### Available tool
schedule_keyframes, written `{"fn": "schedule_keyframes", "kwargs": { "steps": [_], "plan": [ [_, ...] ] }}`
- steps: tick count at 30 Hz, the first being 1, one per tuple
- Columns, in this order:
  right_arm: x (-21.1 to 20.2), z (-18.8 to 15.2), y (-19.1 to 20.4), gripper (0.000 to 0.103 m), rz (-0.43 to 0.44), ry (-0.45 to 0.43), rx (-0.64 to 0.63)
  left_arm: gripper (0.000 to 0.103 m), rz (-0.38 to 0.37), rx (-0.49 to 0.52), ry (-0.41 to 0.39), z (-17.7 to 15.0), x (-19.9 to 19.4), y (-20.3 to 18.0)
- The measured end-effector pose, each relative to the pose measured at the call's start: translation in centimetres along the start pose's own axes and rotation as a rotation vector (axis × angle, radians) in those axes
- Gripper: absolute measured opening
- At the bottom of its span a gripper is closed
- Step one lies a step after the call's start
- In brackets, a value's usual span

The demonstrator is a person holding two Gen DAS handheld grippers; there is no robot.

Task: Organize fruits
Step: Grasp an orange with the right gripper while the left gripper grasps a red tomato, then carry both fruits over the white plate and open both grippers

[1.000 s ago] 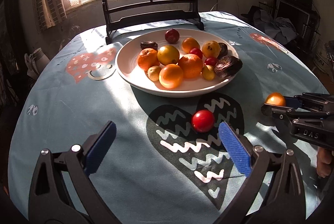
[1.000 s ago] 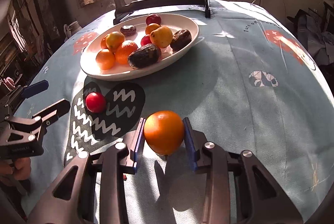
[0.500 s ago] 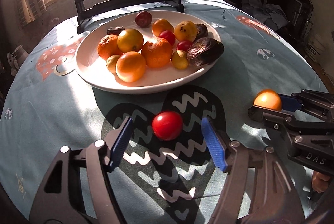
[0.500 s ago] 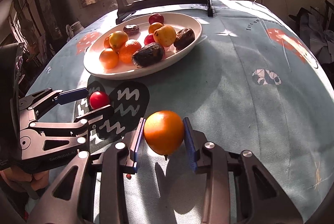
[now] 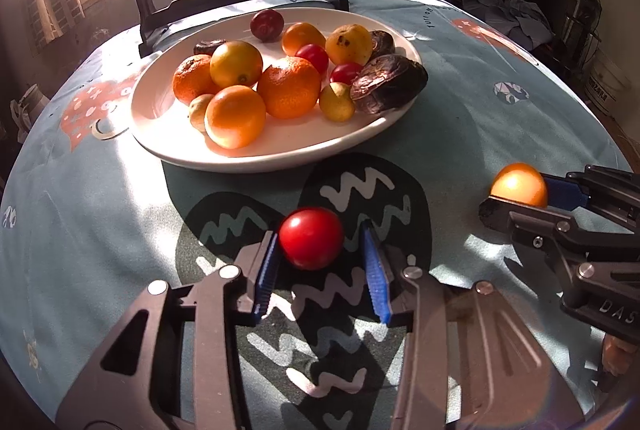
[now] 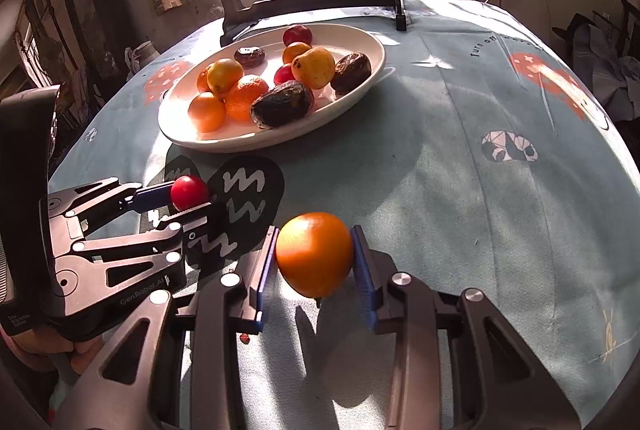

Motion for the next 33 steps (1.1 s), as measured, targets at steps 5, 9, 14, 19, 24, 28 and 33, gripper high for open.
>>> {"fn": "schedule_keyframes", "kwargs": {
  "steps": [5, 9, 14, 19, 24, 28, 33],
  "plan": [
    [0.0, -0.1, 0.1, 0.035, 0.007, 0.004, -0.004, 0.031, 0.012, 0.008, -0.009, -0.3, -0.3, -0.2],
    [0.2, -0.2, 0.5, 0.035, 0.020, 0.005, -0.012, 0.030, -0.002, -0.003, -0.008, -0.5, -0.5, 0.0],
    [-0.1, -0.4, 1.1, 0.035, 0.036, -0.008, -0.020, 0.030, 0.004, -0.018, -0.024, -1.0, -1.5, 0.3],
    [-0.4, -1.1, 2.0, 0.035, 0.053, -0.015, -0.034, 0.030, -0.006, -0.037, -0.052, -1.6, -3.0, 0.4],
    [-1.5, -1.3, 3.1, 0.035, 0.085, -0.049, -0.043, 0.030, -0.019, -0.056, -0.079, -2.0, -4.6, 0.6],
    [-2.6, -0.8, 4.0, 0.036, 0.137, -0.084, -0.046, 0.030, -0.041, -0.069, -0.101, -1.7, -6.0, 1.1],
    [-3.5, 0.9, 4.6, 0.036, 0.180, -0.123, -0.031, 0.030, -0.041, -0.085, -0.109, -0.2, -6.6, 2.4]
  ]
}}
Point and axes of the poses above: each gripper's, at about its wrist camera, not at the fingertips, and x roughly the way its jaws point, y to its left, z to its top, the point moved 6 cm from there along x, roughly the way its jaws point
